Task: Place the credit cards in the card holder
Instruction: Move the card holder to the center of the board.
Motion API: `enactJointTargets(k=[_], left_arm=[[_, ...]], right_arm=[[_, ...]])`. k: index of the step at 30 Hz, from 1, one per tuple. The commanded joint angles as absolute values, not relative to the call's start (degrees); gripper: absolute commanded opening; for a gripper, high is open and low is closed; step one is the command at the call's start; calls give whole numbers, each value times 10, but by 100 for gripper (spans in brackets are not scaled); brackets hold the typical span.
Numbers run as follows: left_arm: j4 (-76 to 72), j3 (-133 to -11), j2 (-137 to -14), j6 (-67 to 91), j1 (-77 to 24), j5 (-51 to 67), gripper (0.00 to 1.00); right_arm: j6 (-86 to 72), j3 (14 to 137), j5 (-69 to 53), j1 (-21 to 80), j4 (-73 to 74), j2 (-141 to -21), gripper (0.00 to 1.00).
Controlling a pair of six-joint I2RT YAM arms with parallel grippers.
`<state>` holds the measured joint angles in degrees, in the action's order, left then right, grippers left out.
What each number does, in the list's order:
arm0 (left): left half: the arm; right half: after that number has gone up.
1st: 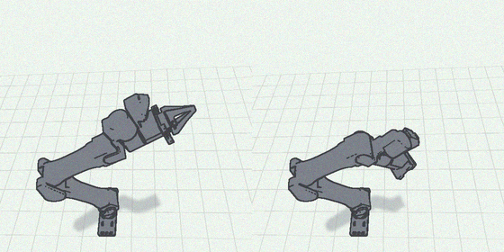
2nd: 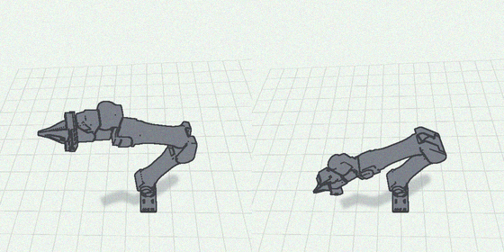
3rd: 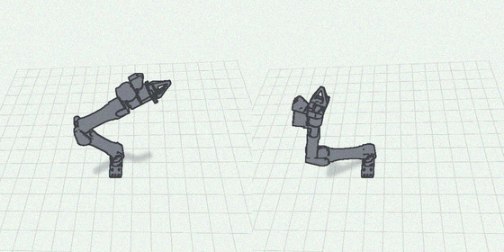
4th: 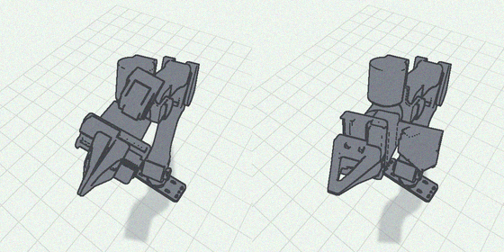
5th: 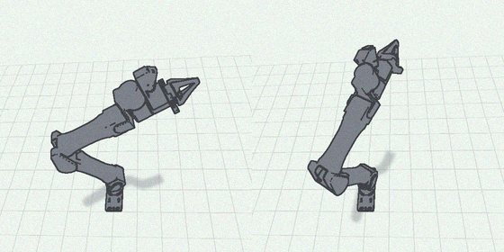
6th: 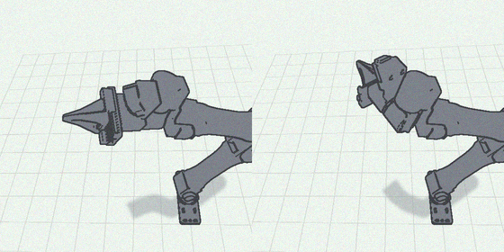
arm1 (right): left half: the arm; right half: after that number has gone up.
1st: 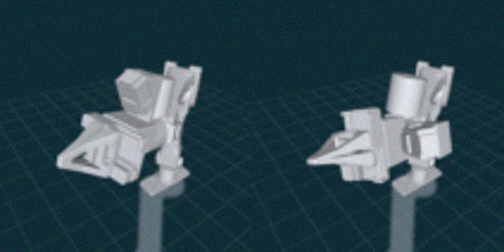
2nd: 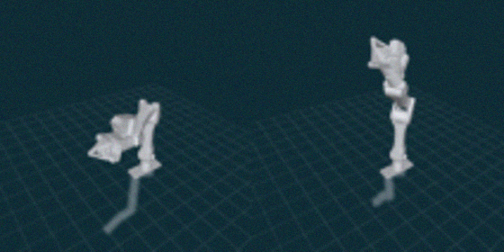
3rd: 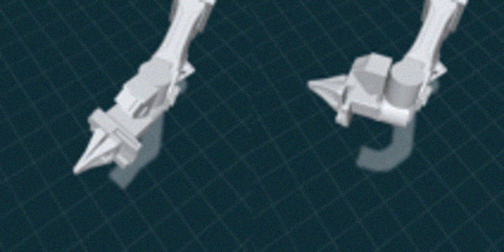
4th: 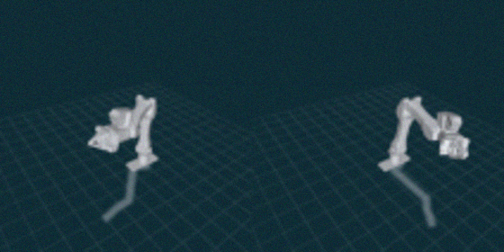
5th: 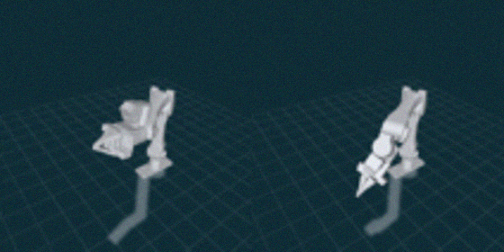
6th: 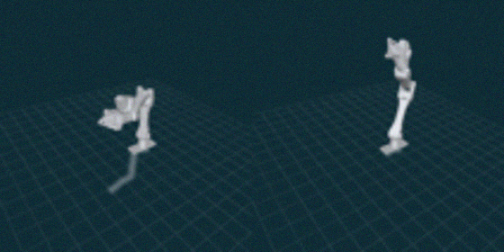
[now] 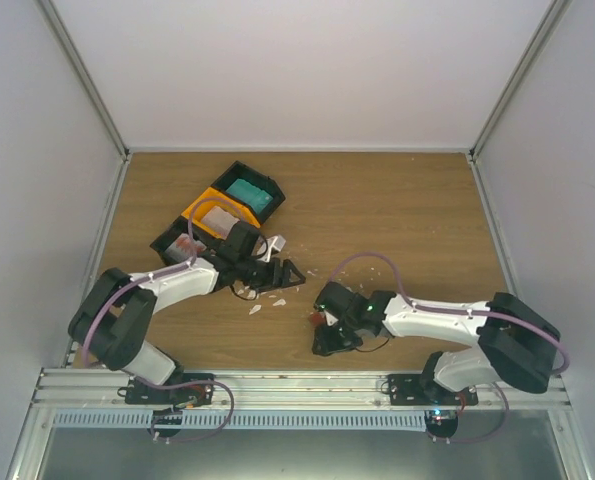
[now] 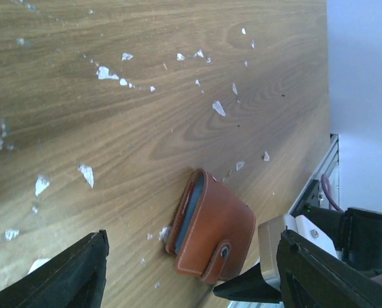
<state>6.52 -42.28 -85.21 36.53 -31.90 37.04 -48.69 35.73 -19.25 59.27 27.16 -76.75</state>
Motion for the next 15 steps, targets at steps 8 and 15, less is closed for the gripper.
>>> enactJointTargets(k=[8,15], left_arm=[[78,-515,-940,359,-328,328,76],[70,-545,-982,361,-328,337,78]], right_arm=[[-513,324,-12,554,344,-789,42],[-494,314,28,459,318,-764,63]])
